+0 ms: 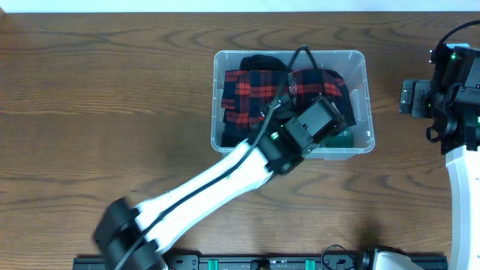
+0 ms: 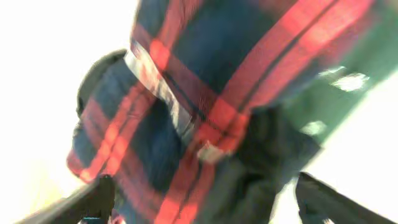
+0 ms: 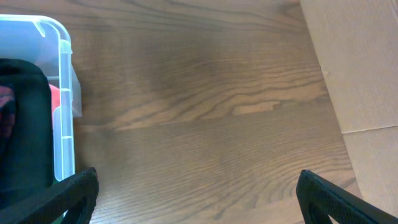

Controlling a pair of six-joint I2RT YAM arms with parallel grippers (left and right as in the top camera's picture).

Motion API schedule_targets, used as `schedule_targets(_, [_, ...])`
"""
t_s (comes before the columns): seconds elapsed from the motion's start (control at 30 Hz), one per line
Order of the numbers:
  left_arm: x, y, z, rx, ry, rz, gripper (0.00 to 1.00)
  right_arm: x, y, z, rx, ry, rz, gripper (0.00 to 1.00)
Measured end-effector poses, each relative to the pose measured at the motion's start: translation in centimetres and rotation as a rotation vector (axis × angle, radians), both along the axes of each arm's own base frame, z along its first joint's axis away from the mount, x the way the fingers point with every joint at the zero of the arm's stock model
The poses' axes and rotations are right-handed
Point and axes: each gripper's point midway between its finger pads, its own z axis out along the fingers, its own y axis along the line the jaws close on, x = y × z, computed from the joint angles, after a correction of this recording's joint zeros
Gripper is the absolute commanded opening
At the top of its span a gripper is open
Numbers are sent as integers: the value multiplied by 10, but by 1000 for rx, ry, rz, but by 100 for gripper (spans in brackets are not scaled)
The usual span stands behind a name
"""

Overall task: Pack container
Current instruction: 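Spread and press the plaid shirt flat in the bin with the left gripper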

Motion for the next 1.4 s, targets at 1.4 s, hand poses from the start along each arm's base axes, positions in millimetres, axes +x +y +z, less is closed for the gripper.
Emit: schedule_targets(1.4, [52, 6, -88, -393, 547, 278, 6, 0, 0, 0, 0, 0, 0, 99])
